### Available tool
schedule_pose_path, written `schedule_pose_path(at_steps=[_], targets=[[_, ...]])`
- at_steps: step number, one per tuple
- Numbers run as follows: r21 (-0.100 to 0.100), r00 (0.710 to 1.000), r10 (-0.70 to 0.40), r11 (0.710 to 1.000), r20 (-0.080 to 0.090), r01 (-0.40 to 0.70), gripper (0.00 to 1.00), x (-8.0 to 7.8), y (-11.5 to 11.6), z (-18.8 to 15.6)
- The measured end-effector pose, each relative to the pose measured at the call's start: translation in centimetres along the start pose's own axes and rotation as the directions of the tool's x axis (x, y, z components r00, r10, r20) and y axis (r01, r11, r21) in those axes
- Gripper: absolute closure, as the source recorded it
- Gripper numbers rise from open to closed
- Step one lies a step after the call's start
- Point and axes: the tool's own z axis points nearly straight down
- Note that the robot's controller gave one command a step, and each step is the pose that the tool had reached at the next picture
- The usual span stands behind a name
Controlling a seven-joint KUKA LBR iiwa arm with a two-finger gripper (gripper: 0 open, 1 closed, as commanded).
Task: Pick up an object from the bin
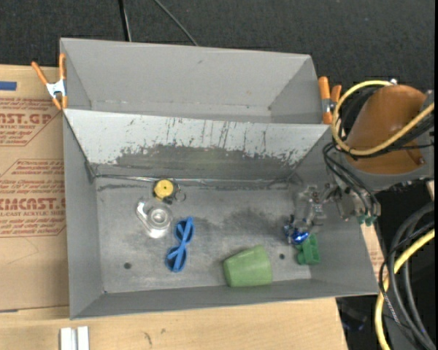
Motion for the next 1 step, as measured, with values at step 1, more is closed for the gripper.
schedule_pose_path(at_steps=[1], targets=[[-0.003,1.000,-0.002,1.000,-0.008,0.002,0.00,0.15,0.21,0.49]])
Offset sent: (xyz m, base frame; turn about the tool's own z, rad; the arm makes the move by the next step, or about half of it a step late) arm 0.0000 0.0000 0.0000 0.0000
